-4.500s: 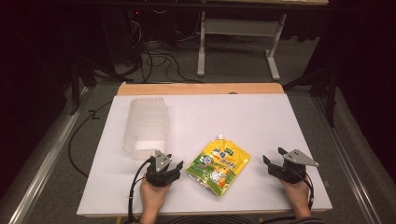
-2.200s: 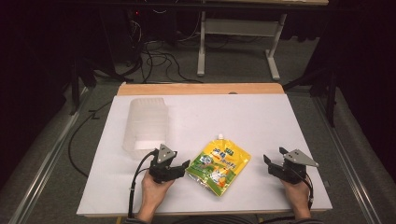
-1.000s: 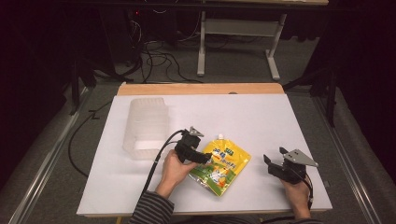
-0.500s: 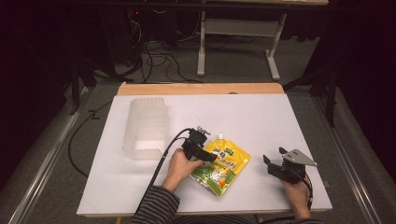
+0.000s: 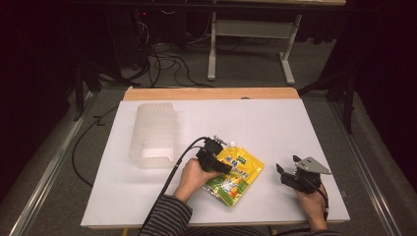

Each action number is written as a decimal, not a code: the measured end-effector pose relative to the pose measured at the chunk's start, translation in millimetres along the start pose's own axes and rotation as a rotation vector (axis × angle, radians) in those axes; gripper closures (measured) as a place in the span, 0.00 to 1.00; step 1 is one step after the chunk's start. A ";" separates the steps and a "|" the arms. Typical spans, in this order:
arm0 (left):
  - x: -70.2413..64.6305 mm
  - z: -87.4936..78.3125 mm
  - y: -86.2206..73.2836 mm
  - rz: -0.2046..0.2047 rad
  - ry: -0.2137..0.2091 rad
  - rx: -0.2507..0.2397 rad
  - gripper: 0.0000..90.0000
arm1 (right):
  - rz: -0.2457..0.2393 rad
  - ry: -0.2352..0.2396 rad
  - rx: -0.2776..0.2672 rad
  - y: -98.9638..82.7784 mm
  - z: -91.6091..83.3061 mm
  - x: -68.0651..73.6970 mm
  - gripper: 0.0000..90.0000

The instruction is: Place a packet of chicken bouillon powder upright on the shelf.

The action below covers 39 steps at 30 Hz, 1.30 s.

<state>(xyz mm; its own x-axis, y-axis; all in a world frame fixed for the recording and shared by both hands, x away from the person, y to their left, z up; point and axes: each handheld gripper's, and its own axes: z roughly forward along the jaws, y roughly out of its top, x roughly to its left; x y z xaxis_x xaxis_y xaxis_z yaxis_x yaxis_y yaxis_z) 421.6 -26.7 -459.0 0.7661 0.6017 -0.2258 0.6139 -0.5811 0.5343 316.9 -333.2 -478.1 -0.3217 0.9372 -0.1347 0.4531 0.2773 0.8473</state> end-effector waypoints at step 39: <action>-7.0 -45.7 1.5 0.083 -0.037 -0.138 1.00 | 0.004 0.000 0.001 0.2 0.4 -0.4 0.32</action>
<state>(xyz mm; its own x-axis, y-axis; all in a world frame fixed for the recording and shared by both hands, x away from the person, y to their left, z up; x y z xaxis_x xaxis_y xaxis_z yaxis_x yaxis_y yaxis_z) 408.4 -6.8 -419.4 0.8212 0.5327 -0.2048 0.5183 -0.5459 0.6584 317.4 -333.4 -478.1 -0.3200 0.9383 -0.1315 0.4555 0.2740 0.8470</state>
